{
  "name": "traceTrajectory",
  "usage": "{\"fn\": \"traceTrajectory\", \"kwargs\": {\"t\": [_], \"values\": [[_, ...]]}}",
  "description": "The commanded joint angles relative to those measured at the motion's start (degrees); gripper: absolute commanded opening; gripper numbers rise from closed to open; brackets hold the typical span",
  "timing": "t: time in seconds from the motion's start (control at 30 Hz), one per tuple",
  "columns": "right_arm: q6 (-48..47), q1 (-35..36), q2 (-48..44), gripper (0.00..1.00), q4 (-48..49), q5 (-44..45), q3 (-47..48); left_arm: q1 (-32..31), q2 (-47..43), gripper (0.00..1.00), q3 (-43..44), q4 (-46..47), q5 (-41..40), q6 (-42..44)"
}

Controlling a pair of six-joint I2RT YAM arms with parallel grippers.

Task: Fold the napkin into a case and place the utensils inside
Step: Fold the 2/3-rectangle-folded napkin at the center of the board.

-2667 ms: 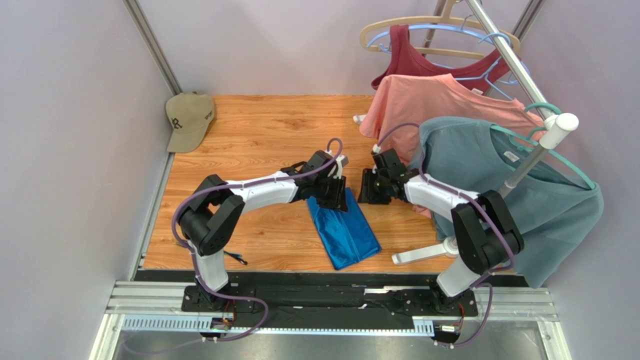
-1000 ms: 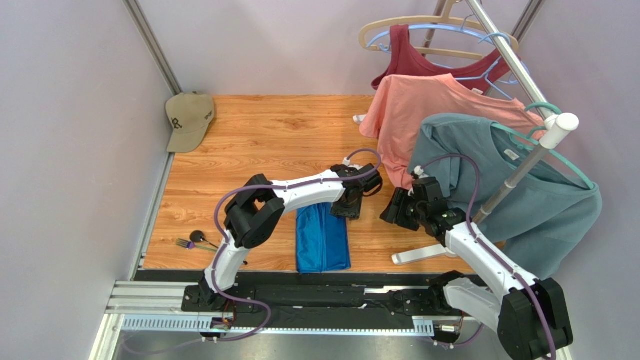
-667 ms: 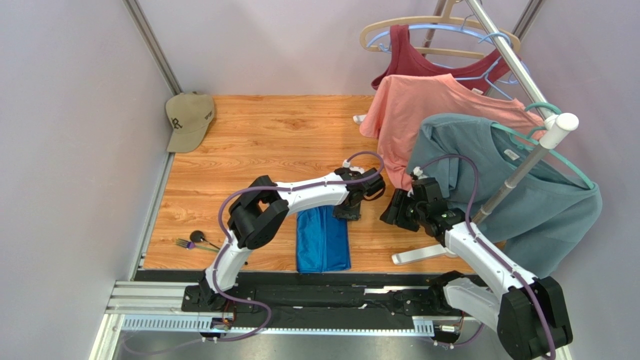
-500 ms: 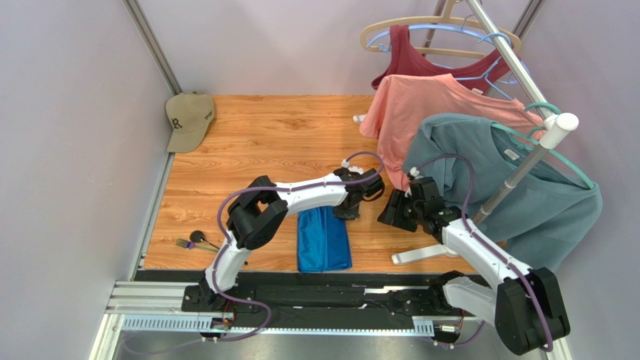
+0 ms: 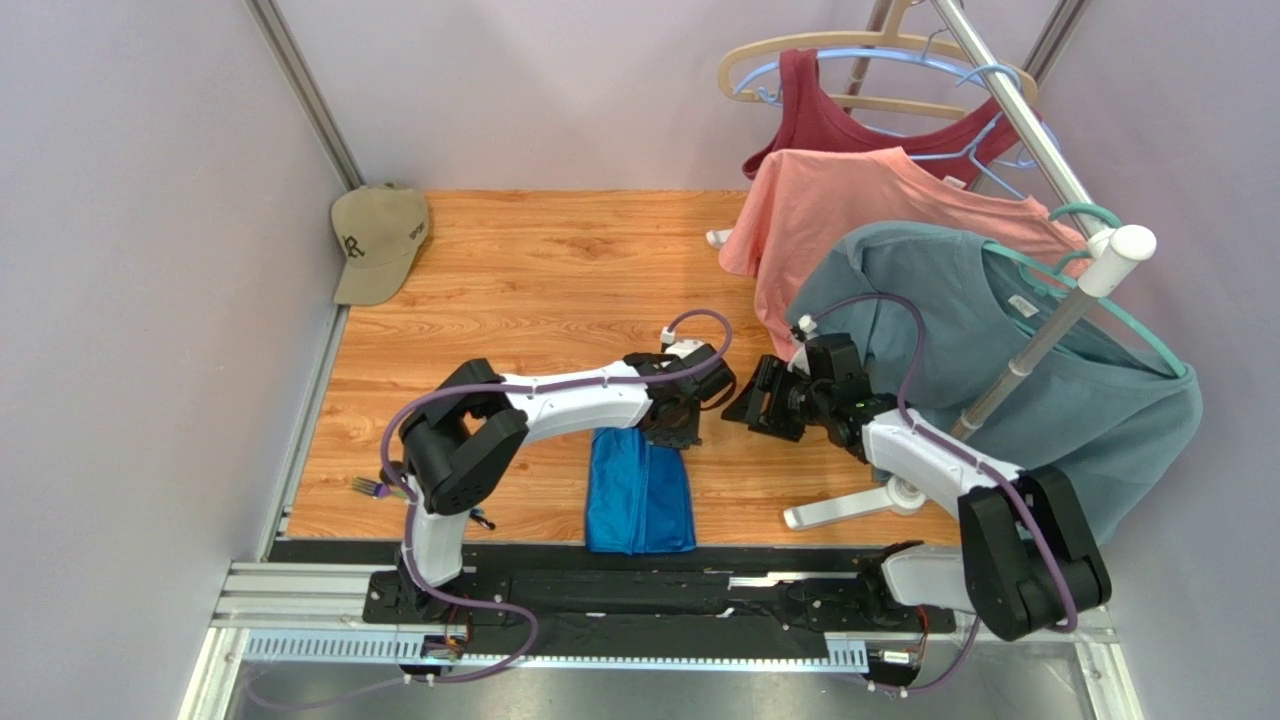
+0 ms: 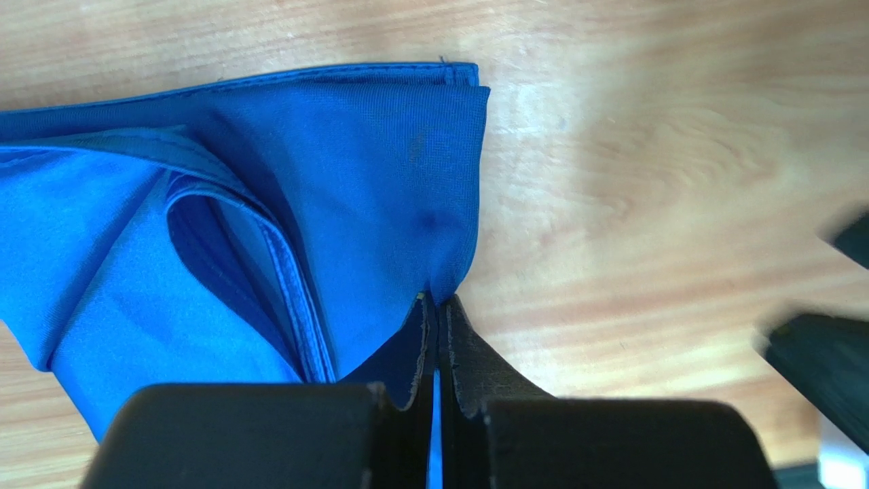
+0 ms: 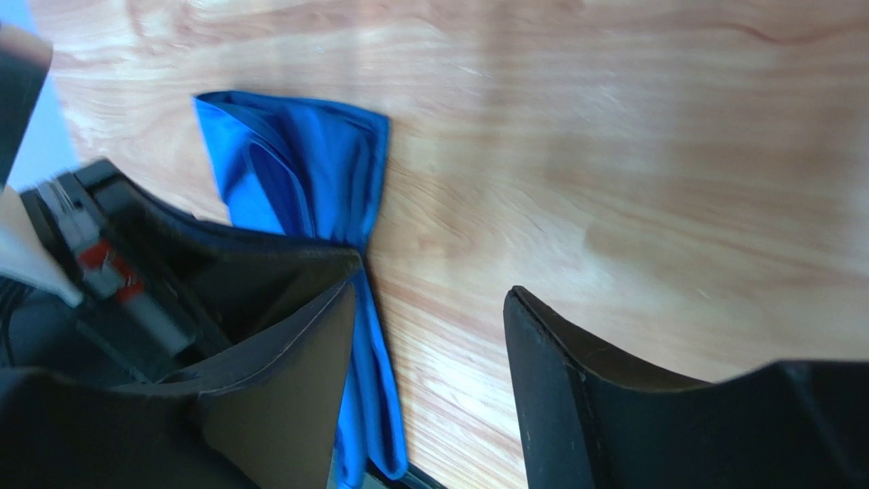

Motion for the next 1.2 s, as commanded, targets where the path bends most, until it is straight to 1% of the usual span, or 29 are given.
{"fn": "traceTrajectory", "kwargs": {"t": [0.0,0.1,0.27,0.53,0.73,0.87,0.93,1.07,1.13,1.17], "values": [[6.6,0.5,4.0,0.60,14.8,-4.8,0.5,1.4,-5.9,0.00,-2.6,6.4,5.8,0.5],[9.5,1.4,7.2,0.63,18.5,-5.1,0.4,1.7,-7.3,0.00,-4.5,8.3,7.1,0.2],[11.8,3.4,12.1,0.64,24.2,-5.5,0.7,2.4,-8.4,0.00,-6.0,9.7,8.1,0.4],[14.0,7.1,16.0,0.66,27.3,-4.5,0.9,3.2,-8.0,0.00,-6.6,11.8,10.2,0.9],[15.7,7.7,19.2,0.61,29.5,-2.6,0.3,3.3,-8.3,0.00,-7.0,12.4,10.5,0.6],[16.3,7.7,20.9,0.53,32.6,-2.3,-0.8,3.3,-8.1,0.00,-7.0,12.7,11.0,0.5],[16.4,7.7,21.4,0.52,33.5,-2.1,-1.0,3.3,-8.1,0.00,-7.0,12.7,11.0,0.5],[17.4,7.7,22.2,0.38,35.3,-3.0,-1.3,3.5,-8.1,0.00,-7.1,12.9,11.1,0.4],[18.1,7.7,22.3,0.36,35.9,-3.1,-1.7,3.5,-8.0,0.00,-7.3,13.1,11.3,0.3],[18.1,7.7,22.3,0.33,36.1,-2.9,-1.9,3.6,-8.0,0.00,-7.4,13.3,11.5,0.4]]}}
